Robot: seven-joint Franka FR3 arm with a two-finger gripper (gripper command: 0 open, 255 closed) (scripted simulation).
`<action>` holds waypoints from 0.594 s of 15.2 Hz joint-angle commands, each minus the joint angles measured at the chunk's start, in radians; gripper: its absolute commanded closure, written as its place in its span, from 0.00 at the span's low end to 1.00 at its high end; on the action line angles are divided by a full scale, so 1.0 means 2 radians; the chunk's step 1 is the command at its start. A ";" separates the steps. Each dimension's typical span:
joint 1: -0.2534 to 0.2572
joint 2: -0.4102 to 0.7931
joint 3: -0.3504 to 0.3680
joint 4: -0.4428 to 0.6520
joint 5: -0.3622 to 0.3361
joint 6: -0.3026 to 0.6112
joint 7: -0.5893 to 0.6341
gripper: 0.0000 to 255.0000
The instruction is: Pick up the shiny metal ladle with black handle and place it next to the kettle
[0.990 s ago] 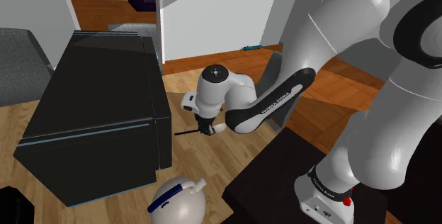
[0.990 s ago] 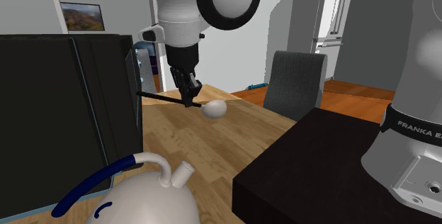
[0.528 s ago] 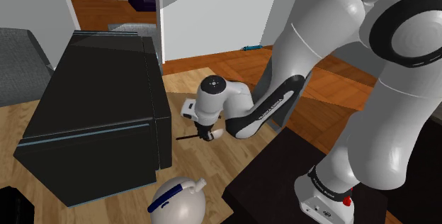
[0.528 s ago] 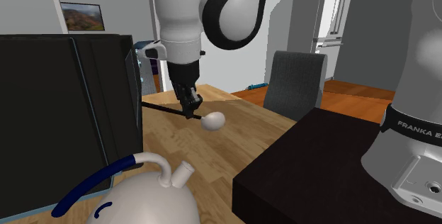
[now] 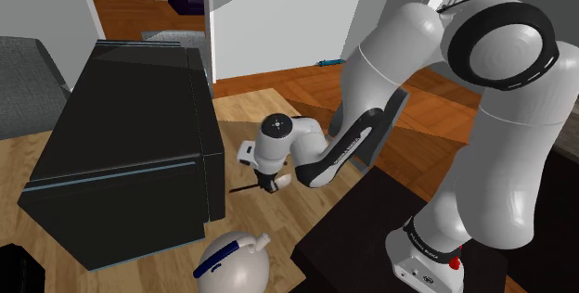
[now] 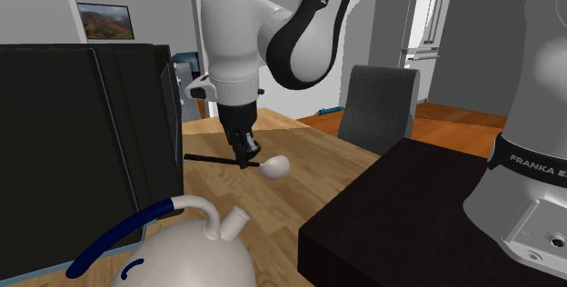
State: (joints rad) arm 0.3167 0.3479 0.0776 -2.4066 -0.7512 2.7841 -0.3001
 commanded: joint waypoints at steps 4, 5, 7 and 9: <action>0.017 0.037 -0.021 0.014 -0.035 0.022 0.035 1.00; 0.020 0.045 -0.026 0.017 -0.041 0.026 0.042 1.00; 0.027 0.060 -0.035 0.024 -0.054 0.035 0.055 1.00; 0.035 0.075 -0.045 0.031 -0.066 0.043 0.068 1.00</action>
State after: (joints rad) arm 0.3793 0.4791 -0.0019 -2.3483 -0.8703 2.8630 -0.1774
